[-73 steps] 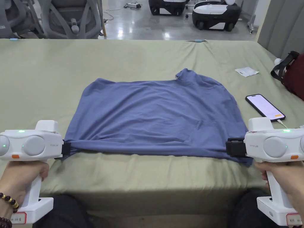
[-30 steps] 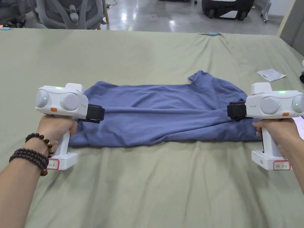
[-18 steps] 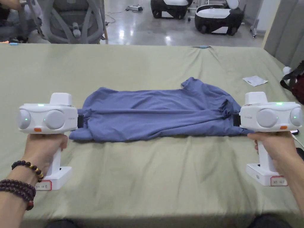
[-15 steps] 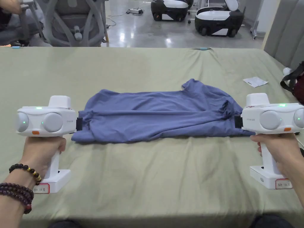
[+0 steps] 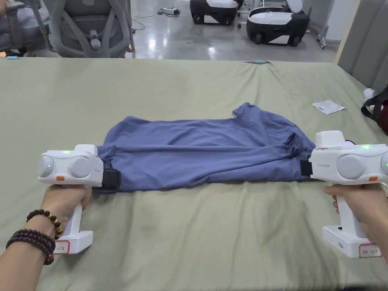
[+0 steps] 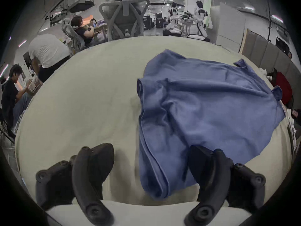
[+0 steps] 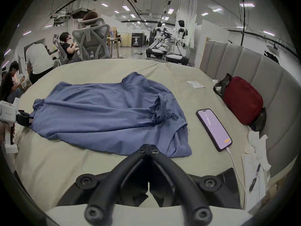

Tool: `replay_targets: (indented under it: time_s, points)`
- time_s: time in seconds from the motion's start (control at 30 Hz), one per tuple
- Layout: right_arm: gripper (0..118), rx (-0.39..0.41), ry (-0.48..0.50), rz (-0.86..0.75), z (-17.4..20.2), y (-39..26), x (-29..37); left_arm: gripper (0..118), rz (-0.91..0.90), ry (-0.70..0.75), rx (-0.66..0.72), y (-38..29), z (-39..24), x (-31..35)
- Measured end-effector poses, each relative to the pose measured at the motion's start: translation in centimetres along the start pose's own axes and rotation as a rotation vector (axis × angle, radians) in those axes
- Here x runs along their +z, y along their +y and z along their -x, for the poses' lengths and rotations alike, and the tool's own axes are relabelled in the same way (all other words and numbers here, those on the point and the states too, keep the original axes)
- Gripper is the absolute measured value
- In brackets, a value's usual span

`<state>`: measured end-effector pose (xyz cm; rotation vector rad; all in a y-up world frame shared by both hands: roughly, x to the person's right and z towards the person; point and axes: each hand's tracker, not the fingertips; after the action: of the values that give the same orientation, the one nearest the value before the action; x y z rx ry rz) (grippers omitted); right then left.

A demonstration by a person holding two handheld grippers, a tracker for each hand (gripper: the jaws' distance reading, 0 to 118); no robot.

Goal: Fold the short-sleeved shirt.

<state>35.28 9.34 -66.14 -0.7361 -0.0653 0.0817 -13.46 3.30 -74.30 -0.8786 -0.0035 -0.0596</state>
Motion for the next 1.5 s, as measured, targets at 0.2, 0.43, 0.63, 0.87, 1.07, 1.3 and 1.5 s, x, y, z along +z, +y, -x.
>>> replay_targets:
  time_s: [0.2,0.43,0.63,0.87,1.07,1.3,1.5]
  points:
    - [18,-0.004,-0.016,0.014,-1.1,1.0,-1.5,2,-0.049,-0.003,0.007,0.5,-0.4,1.9]
    - [106,-0.045,-0.020,0.047,-4.2,2.9,-4.9,2,-0.063,-0.013,0.018,0.6,-0.1,2.3]
    - [101,-0.062,-0.033,0.199,-5.6,1.8,-10.0,3,-0.050,-0.008,0.005,0.7,0.0,1.5]
    - [20,-0.090,0.052,0.174,-4.3,0.5,-8.9,3,-0.051,0.006,-0.001,0.8,-0.5,1.6]
    - [9,-0.059,0.021,0.175,-2.9,0.9,-7.5,3,-0.074,0.007,-0.024,0.7,-0.3,2.8]
    - [9,-0.073,0.047,0.117,-4.1,-1.9,0.4,2,-0.117,-0.072,-0.034,-1.7,1.0,8.9]
    - [9,-0.069,0.039,0.140,-5.2,-6.7,5.3,2,-0.075,-0.119,-0.070,-7.5,1.5,12.2]
